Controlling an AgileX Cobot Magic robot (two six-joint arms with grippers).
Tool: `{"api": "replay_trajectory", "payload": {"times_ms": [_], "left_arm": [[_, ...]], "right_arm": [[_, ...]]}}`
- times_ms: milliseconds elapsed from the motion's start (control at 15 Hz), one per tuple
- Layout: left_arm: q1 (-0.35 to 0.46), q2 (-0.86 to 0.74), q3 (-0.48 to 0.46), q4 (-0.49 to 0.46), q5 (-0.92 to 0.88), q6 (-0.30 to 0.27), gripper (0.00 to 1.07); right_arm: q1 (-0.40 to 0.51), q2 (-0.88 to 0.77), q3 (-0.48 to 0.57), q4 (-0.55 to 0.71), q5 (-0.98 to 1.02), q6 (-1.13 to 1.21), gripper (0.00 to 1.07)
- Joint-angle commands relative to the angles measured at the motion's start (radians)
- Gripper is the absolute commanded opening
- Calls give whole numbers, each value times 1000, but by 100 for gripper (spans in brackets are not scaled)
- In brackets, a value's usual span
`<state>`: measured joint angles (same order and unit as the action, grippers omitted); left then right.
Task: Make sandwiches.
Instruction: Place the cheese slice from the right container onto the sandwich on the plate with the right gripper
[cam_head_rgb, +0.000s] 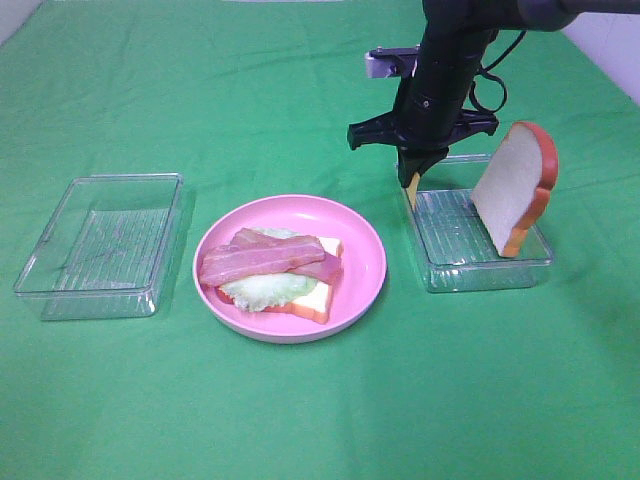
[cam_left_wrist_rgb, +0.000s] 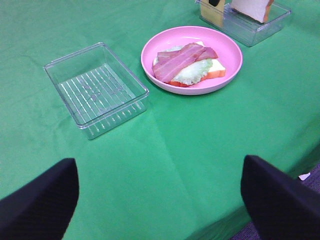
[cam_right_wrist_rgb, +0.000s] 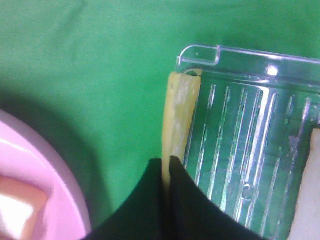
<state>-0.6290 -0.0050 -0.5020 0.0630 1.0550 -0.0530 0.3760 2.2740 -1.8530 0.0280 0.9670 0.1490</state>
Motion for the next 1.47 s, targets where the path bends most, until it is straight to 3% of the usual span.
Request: {"api": "replay_trajectory", "payload": {"times_ms": [67, 333, 667, 867, 1200, 1467], "left_arm": [[0, -20, 3, -2, -9, 2, 83], [0, -20, 3, -2, -9, 2, 83], [0, -20, 3, -2, -9, 2, 83], [0, -20, 3, -2, -9, 4, 83], [0, -20, 3, -2, -9, 4, 83], [0, -20, 3, -3, -9, 4, 83]], "right_arm": [[-4, -55, -7, -12, 6, -16, 0], [-1, -155, -7, 9, 21, -23, 0], [5, -190, 9, 532, 147, -366, 0], [40, -141, 68, 750, 142, -495, 0], [139, -13, 67, 761, 82, -461, 0], [139, 8, 67, 552, 57, -299, 0]]}}
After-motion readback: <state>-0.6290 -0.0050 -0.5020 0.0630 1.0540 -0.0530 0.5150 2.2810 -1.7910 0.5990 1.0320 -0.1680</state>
